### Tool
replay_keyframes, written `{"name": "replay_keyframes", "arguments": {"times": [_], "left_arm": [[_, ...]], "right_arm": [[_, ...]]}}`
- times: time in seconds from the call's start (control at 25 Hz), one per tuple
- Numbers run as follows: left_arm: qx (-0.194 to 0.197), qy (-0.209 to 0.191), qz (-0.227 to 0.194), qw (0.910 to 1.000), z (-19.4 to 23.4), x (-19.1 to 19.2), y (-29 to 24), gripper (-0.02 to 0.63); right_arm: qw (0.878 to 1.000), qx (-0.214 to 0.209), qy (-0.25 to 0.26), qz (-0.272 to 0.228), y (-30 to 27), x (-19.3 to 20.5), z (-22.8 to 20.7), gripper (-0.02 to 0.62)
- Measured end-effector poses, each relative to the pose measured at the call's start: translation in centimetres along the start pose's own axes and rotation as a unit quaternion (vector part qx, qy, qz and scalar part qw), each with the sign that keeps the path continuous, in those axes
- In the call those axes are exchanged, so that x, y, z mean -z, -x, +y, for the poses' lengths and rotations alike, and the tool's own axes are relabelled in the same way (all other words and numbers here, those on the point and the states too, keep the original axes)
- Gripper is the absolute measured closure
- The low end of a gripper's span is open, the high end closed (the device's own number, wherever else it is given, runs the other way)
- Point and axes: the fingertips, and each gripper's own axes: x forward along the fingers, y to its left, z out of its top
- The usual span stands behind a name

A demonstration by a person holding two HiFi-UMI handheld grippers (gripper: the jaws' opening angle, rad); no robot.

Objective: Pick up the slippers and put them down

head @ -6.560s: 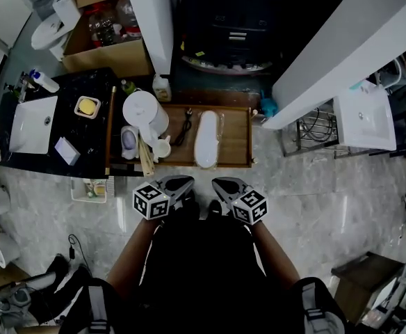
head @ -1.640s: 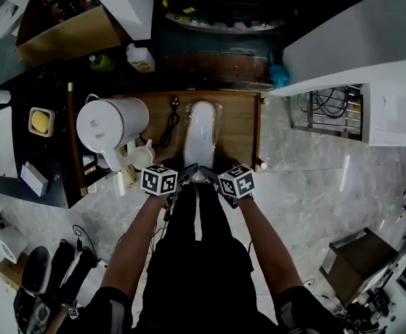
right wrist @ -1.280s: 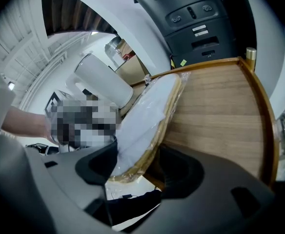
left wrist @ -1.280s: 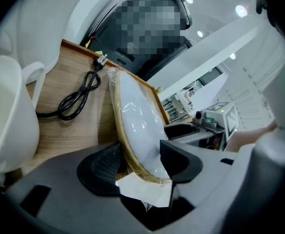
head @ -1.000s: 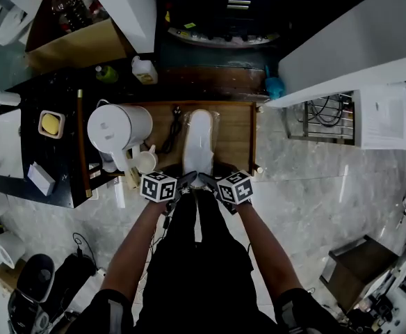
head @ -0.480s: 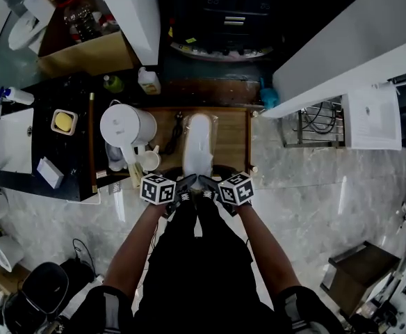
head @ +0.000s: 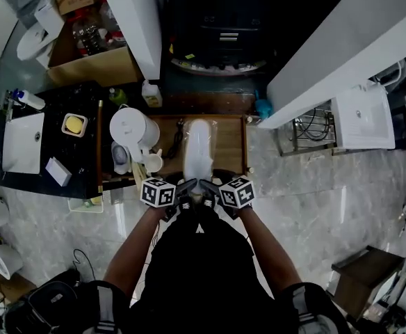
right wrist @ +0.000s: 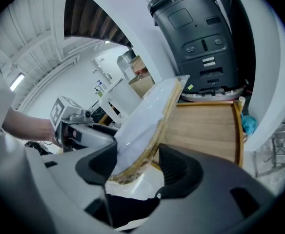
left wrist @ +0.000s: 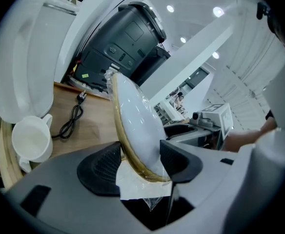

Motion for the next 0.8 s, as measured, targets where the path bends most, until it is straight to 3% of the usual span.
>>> {"name": "replay_keyframes", "arguments": {"times": [0.8], "left_arm": [[0.012, -0.026, -0.032, 0.9991, -5.6, -0.4, 4.1, 0.362]], "right_arm": [[0.997, 0.004, 0.068, -0.039, 5.5, -1.5, 5.3, 0.327]]}}
